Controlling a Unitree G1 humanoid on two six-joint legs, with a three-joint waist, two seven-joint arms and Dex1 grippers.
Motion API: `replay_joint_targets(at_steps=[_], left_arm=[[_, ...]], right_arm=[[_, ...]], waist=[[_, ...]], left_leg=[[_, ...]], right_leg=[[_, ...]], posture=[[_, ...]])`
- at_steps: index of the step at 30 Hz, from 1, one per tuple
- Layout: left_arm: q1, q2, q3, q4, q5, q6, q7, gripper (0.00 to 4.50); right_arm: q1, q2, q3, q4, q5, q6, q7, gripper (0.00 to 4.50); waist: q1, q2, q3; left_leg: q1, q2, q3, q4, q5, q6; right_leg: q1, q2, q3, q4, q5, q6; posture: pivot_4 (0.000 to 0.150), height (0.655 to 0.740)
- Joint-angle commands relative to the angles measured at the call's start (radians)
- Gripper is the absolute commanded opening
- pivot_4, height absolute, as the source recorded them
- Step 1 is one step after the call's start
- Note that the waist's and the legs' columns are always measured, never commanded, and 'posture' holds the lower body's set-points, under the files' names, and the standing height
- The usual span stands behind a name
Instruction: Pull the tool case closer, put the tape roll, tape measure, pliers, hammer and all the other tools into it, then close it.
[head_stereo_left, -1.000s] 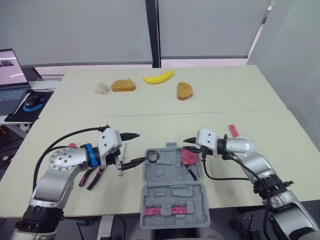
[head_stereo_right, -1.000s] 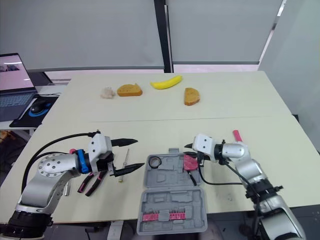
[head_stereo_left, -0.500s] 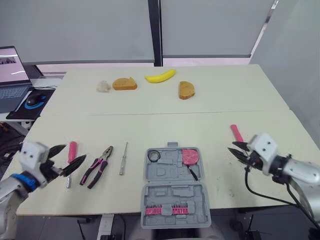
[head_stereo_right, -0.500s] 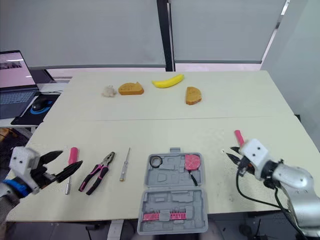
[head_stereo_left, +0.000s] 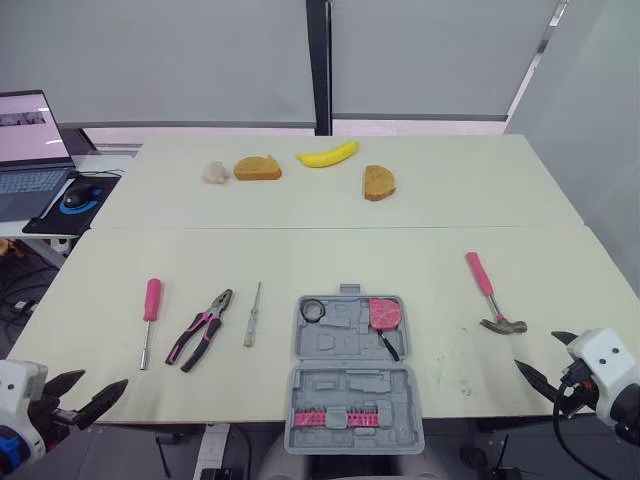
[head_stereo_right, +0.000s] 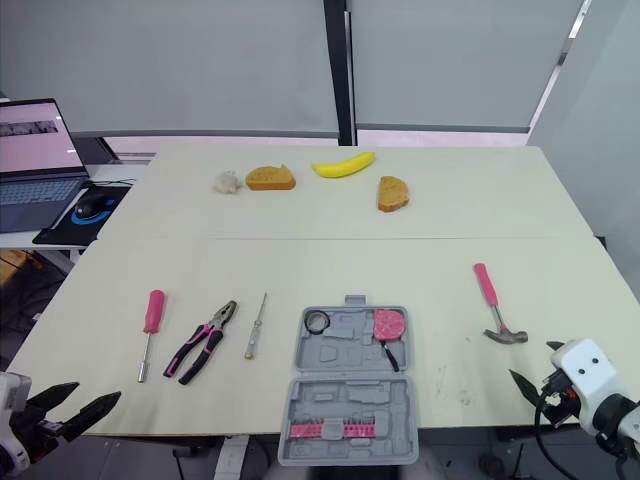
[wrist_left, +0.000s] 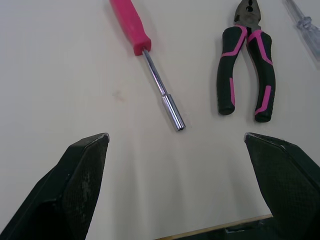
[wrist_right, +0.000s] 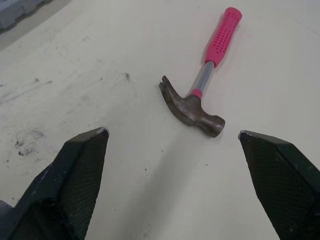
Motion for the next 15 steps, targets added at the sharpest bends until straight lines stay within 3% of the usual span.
replay_joint_targets(at_steps=[1, 9, 15], left_arm=[[0.01, -0.002, 0.017, -0.044, -0.011, -0.007, 0.01, 4.5], [-0.003, -0.007, -0.004, -0.098, -0.007, -0.001, 0.026, 4.5], [-0.001, -0.008, -0.029, -0.125, -0.009, 0.015, 0.021, 4.5]], right_arm=[[-0.002, -0.023, -0.018, 0.007, 0.013, -0.037, 0.009, 4.47], [-0.025, -0.12, 0.071, -0.031, 0.039, -0.103, 0.135, 4.47], [-0.268, -0.225, 0.254, -0.128, 0.133, -0.048, 0.25, 4.47]], waist=[[0.0, 0.0, 0.0], [0.0, 0.0, 0.0], [-0.007, 0.0, 0.0]], left_leg=[[0.0, 0.0, 0.0, 0.0, 0.0, 0.0], [0.0, 0.0, 0.0, 0.0, 0.0, 0.0], [0.0, 0.0, 0.001, 0.0, 0.0, 0.0]], right_leg=[[0.0, 0.0, 0.0, 0.0, 0.0, 0.0], [0.0, 0.0, 0.0, 0.0, 0.0, 0.0], [0.001, 0.0, 0.0, 0.0, 0.0, 0.0]], posture=[[0.15, 0.7361], [0.15, 0.7361], [0.15, 0.7361]])
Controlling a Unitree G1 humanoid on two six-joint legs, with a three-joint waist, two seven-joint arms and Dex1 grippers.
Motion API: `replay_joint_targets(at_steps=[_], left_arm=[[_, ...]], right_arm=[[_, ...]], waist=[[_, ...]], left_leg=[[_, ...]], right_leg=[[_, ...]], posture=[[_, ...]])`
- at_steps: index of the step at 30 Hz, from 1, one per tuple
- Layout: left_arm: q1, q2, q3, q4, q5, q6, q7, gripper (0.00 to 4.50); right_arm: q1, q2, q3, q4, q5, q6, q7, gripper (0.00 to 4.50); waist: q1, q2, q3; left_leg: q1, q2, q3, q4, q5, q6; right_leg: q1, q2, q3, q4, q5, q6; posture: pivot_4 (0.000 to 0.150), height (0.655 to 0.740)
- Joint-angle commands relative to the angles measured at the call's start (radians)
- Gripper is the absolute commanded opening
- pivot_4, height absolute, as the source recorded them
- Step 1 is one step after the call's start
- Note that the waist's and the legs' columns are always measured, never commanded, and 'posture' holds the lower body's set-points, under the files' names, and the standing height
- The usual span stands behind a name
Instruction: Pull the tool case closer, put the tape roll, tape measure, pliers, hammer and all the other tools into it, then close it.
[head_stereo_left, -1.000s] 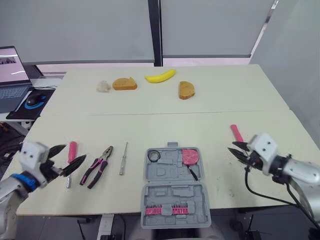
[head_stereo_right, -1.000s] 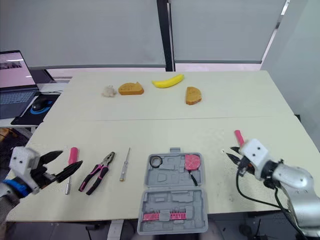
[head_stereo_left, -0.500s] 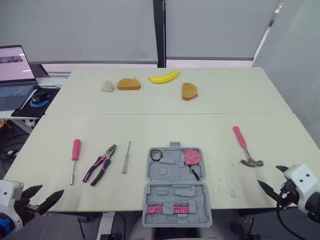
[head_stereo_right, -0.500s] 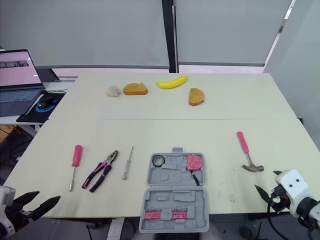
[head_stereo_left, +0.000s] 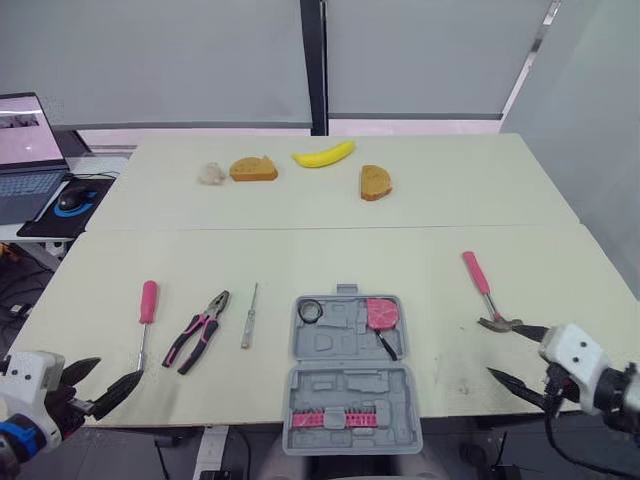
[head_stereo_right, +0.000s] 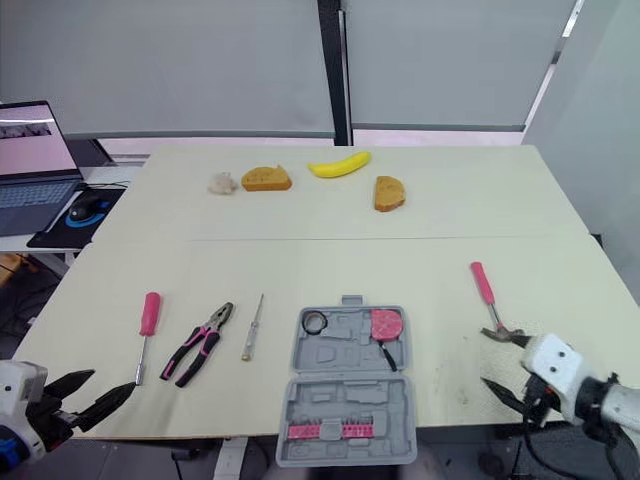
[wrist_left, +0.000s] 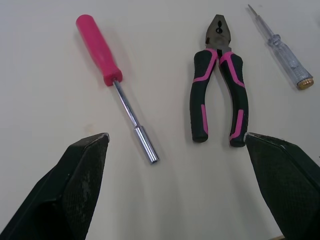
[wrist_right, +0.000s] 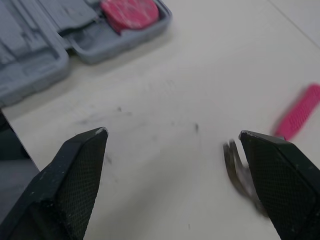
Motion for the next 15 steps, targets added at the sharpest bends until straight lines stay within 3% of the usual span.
replay_joint_targets(at_steps=[1, 9, 15], left_arm=[[0.017, 0.005, 0.001, -0.04, -0.01, 0.011, -0.006, 4.5], [0.003, -0.013, -0.046, -0.158, -0.033, 0.066, 0.019, 4.5], [-0.142, 0.0, -0.146, -0.167, -0.009, 0.123, 0.068, 4.5]], right_arm=[[-0.162, -0.046, 0.095, -0.079, 0.086, 0.051, 0.066, 4.47], [-0.52, -0.055, 0.32, -0.036, 0.128, 0.158, 0.129, 4.47], [-0.541, -0.029, 0.374, -0.055, 0.119, 0.182, 0.093, 4.47]], waist=[[-0.001, -0.001, 0.001], [0.013, -0.003, 0.002], [0.029, -0.003, 0.002]], left_leg=[[0.0, 0.0, 0.0, 0.0, 0.0, 0.0], [-0.001, -0.001, -0.001, 0.0, -0.001, -0.001], [-0.001, -0.001, -0.002, 0.0, -0.001, -0.001]], right_leg=[[0.0, 0.0, 0.0, 0.0, 0.0, 0.0], [-0.001, 0.0, -0.001, -0.002, 0.0, 0.0], [-0.001, 0.0, -0.002, -0.001, 0.0, 0.0]], posture=[[0.15, 0.7361], [0.15, 0.7361], [0.15, 0.7361]])
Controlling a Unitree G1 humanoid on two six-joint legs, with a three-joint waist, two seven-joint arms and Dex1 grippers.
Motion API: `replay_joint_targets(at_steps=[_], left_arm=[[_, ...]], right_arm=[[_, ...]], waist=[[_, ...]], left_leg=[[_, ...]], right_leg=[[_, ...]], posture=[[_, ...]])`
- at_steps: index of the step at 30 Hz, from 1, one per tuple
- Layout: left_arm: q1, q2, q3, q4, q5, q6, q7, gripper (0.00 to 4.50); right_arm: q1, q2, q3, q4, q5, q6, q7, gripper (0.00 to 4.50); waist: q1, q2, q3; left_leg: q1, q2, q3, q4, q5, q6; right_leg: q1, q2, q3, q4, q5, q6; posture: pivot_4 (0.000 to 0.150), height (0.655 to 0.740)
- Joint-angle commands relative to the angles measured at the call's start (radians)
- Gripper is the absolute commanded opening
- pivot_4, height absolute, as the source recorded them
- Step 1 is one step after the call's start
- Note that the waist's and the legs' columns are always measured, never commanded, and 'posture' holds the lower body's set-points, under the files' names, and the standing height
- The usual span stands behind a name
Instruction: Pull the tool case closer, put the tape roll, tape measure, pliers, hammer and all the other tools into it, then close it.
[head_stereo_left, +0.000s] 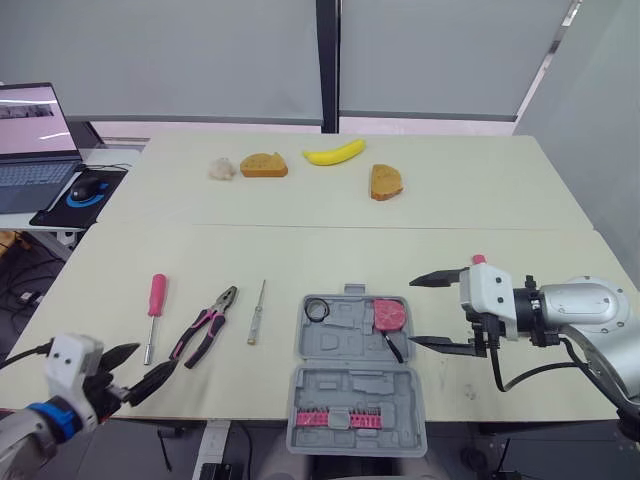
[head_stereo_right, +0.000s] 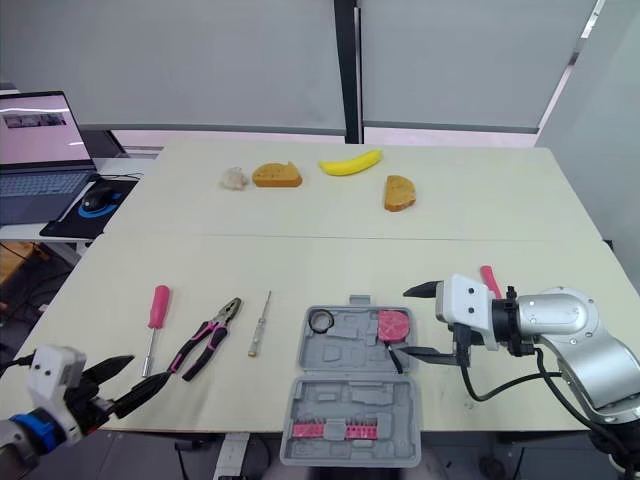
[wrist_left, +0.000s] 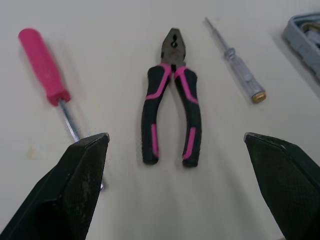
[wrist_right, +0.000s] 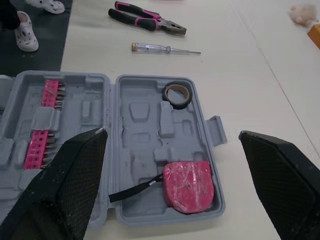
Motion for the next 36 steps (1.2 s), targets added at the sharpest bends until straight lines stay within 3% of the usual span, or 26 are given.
replay_joint_targets(at_steps=[1, 12, 21, 26, 29, 33, 36], left_arm=[[-0.076, 0.039, -0.053, 0.017, 0.028, 0.026, 0.02, 4.5], [-0.381, 0.052, -0.29, 0.298, 0.199, 0.02, 0.077, 4.5], [-0.424, 0.053, -0.399, 0.376, 0.305, 0.01, 0.095, 4.5], [-0.42, 0.043, -0.397, 0.369, 0.289, 0.079, 0.092, 4.5], [-0.407, 0.048, -0.399, 0.359, 0.286, 0.109, 0.085, 3.91], [-0.368, 0.057, -0.404, 0.312, 0.276, 0.147, 0.065, 2.65], [-0.343, 0.054, -0.389, 0.273, 0.263, 0.169, 0.073, 2.46]], right_arm=[[0.0, 0.003, 0.008, -0.04, 0.0, 0.016, -0.027, 4.47], [0.007, 0.003, 0.039, -0.093, 0.001, 0.058, -0.07, 4.47], [-0.024, 0.021, 0.065, -0.101, 0.006, 0.059, -0.084, 4.47], [-0.032, 0.022, 0.069, -0.101, 0.004, 0.055, -0.084, 4.47], [-0.037, 0.026, 0.067, -0.106, 0.007, 0.058, -0.089, 4.5], [-0.037, 0.031, 0.065, -0.108, 0.005, 0.057, -0.095, 4.5], [-0.039, 0.037, 0.067, -0.106, 0.002, 0.055, -0.104, 4.5]], waist=[[-0.001, 0.0, 0.0], [-0.011, 0.0, 0.0], [-0.024, 0.001, 0.0], [-0.024, 0.002, -0.001], [-0.026, 0.004, -0.002], [-0.027, 0.005, -0.003], [-0.027, 0.006, -0.003]], left_leg=[[0.0, 0.0, 0.0, 0.0, 0.0, 0.0], [0.0, 0.0, 0.001, 0.0, 0.0, 0.0], [0.0, 0.0, 0.0, 0.0, 0.0, 0.0], [0.001, -0.001, 0.0, 0.0, 0.0, 0.0], [0.001, -0.001, 0.0, 0.0, 0.0, 0.0], [0.001, -0.001, 0.001, 0.0, 0.0, 0.0], [0.001, -0.001, 0.001, 0.0, 0.0, 0.0]], right_leg=[[0.001, 0.0, 0.001, 0.0, 0.0, 0.0], [0.001, 0.001, 0.001, 0.002, 0.001, 0.001], [0.001, 0.001, 0.001, 0.003, 0.001, 0.002], [0.001, 0.0, 0.001, 0.003, 0.001, 0.002], [0.001, 0.0, 0.001, 0.003, 0.001, 0.002], [0.001, 0.0, 0.001, 0.003, 0.001, 0.002], [0.001, 0.0, 0.002, 0.003, 0.001, 0.002]], posture=[[0.15, 0.7361], [0.15, 0.7361], [0.15, 0.7361], [0.15, 0.7361], [0.15, 0.7361], [0.15, 0.7361], [0.15, 0.7361]])
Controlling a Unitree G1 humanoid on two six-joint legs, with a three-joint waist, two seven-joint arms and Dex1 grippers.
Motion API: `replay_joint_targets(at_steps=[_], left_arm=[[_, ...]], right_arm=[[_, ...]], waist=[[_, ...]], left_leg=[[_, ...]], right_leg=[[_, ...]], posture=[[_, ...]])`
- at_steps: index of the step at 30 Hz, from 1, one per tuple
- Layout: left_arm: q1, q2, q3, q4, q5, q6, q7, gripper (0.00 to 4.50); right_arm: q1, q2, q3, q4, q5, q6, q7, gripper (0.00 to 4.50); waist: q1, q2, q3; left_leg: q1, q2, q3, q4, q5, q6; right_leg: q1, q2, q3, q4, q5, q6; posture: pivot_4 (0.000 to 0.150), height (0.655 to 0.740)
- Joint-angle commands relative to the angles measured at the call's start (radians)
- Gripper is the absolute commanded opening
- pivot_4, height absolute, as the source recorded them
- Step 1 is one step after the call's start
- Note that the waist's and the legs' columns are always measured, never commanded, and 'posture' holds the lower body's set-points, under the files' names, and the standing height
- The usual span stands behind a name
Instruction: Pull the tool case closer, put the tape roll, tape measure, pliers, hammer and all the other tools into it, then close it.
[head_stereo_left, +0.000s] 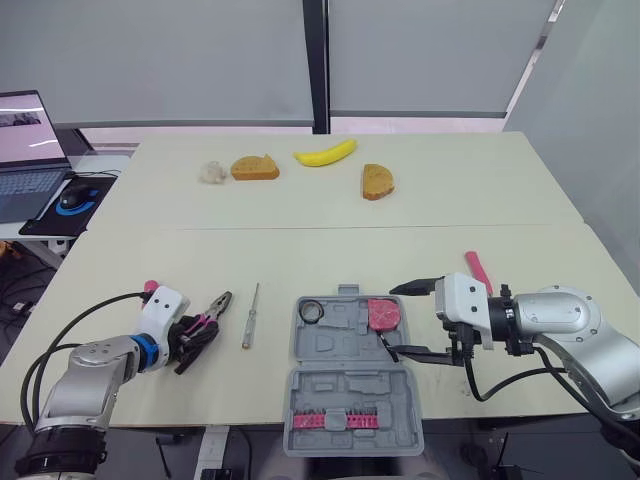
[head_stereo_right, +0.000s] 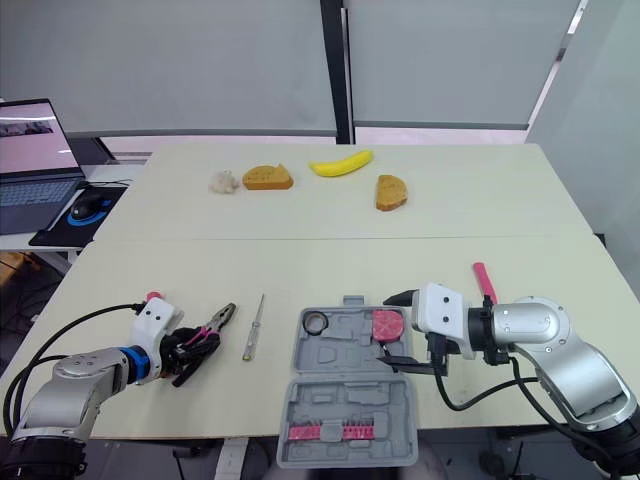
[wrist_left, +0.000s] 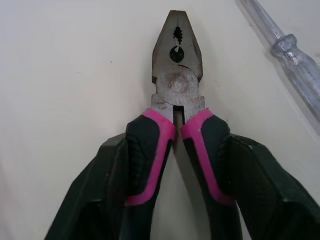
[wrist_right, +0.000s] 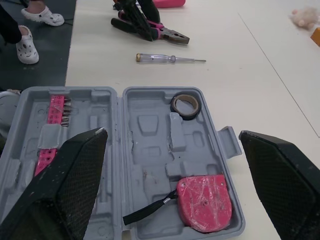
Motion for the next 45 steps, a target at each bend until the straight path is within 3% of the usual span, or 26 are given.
replay_joint_targets(at_steps=[1, 10, 15, 19, 24, 31, 37, 45], left_arm=[[0.049, -0.009, -0.002, -0.03, -0.023, 0.053, -0.008, 2.46], [-0.002, -0.004, 0.134, -0.159, -0.071, 0.014, 0.084, 2.46], [-0.067, 0.079, 0.1, -0.282, -0.084, 0.005, 0.003, 2.46], [-0.172, 0.145, -0.089, -0.35, -0.046, -0.059, -0.166, 2.46], [-0.343, 0.128, -0.331, -0.35, 0.028, -0.11, -0.299, 2.46], [-0.526, -0.002, -0.561, -0.31, 0.129, -0.122, -0.383, 2.46], [-0.592, -0.078, -0.648, -0.3, 0.188, -0.081, -0.392, 2.46], [-0.61, -0.099, -0.668, -0.309, 0.189, -0.038, -0.422, 2.46]], right_arm=[[-0.023, 0.008, -0.009, -0.037, 0.002, -0.005, -0.015, 4.5], [-0.02, 0.016, -0.021, -0.033, -0.002, -0.011, -0.036, 4.5], [-0.001, 0.012, -0.038, -0.053, 0.005, 0.002, -0.058, 4.5], [0.044, -0.016, -0.085, -0.1, 0.026, 0.057, -0.082, 4.5], [0.134, -0.068, -0.208, -0.211, 0.111, 0.16, -0.092, 4.5], [0.215, -0.085, -0.319, -0.326, 0.185, 0.274, -0.172, 4.5], [0.06, -0.09, -0.019, -0.294, 0.012, 0.343, -0.275, 4.5], [-0.185, 0.056, 0.292, -0.126, -0.126, 0.425, -0.327, 4.5]], waist=[[-0.001, 0.0, 0.0], [0.0, -0.004, 0.002], [0.005, -0.005, 0.003], [0.006, -0.005, 0.003], [0.015, -0.004, 0.004], [-0.002, -0.005, 0.004], [-0.014, -0.005, 0.004], [-0.026, -0.006, 0.005]], left_leg=[[0.0, 0.0, 0.0, 0.0, 0.0, 0.0], [-0.001, 0.0, -0.001, 0.0, 0.0, 0.0], [-0.002, 0.0, -0.001, 0.001, 0.0, 0.0], [-0.002, 0.0, -0.001, 0.001, 0.0, 0.0], [-0.003, -0.001, 0.0, 0.002, 0.0, 0.0], [-0.003, 0.0, 0.0, 0.003, 0.0, 0.0], [-0.002, 0.0, 0.0, 0.003, 0.0, 0.0], [-0.003, -0.001, -0.001, 0.003, 0.001, 0.0]], right_leg=[[0.0, 0.0, 0.0, 0.0, 0.0, 0.0], [0.0, 0.0, -0.001, 0.0, 0.0, 0.0], [-0.001, 0.0, -0.001, 0.0, 0.0, 0.0], [0.0, 0.0, 0.0, -0.001, 0.0, 0.0], [0.0, 0.0, 0.0, -0.001, 0.001, 0.001], [0.0, 0.001, -0.001, 0.001, 0.001, 0.001], [0.0, 0.003, -0.001, 0.001, 0.0, 0.001], [0.0, 0.002, -0.001, 0.001, 0.0, 0.001]], posture=[[0.15, 0.7361], [0.15, 0.7361], [0.15, 0.7361], [0.15, 0.7361], [0.15, 0.7361], [0.15, 0.7361], [0.15, 0.7361], [0.15, 0.7361]])
